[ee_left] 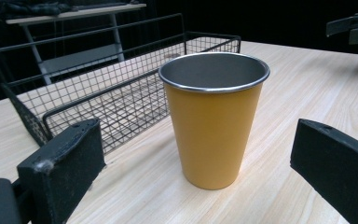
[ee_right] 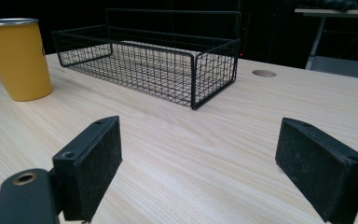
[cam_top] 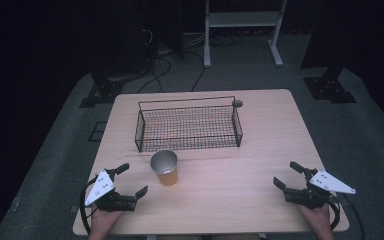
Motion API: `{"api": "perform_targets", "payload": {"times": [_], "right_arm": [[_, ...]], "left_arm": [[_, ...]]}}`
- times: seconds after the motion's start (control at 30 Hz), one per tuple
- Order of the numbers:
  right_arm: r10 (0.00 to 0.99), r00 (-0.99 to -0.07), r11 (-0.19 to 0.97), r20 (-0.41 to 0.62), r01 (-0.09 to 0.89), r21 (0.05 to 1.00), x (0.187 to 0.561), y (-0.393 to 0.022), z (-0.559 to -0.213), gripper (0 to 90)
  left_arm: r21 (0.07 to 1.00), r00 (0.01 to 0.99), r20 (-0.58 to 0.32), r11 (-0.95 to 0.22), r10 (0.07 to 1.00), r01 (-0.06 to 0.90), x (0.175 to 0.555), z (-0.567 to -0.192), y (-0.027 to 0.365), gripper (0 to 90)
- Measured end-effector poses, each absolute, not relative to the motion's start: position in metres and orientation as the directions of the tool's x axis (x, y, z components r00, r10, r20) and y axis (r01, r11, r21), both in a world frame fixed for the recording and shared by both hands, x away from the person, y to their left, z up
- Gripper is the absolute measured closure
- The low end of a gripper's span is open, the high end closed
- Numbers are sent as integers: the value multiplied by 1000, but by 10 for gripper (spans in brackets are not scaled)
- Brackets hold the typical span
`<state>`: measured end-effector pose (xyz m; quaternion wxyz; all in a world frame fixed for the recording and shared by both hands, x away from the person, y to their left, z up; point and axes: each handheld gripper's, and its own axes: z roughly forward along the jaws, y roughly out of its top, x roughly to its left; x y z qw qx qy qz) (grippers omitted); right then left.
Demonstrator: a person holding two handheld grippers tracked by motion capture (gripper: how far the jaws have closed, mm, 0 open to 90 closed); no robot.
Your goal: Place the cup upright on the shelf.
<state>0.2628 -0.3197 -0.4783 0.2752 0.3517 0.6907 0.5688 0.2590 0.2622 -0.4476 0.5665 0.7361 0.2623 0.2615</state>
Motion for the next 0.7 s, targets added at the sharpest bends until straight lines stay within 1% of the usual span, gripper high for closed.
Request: {"api": "perform_targets", "payload": {"times": [0.7], "right_arm": [[798,-602,97,29,177,979,263,-320,-478,134]], "left_arm": [[965,738,80,-237,670,111,275,-451,247,17]]}}
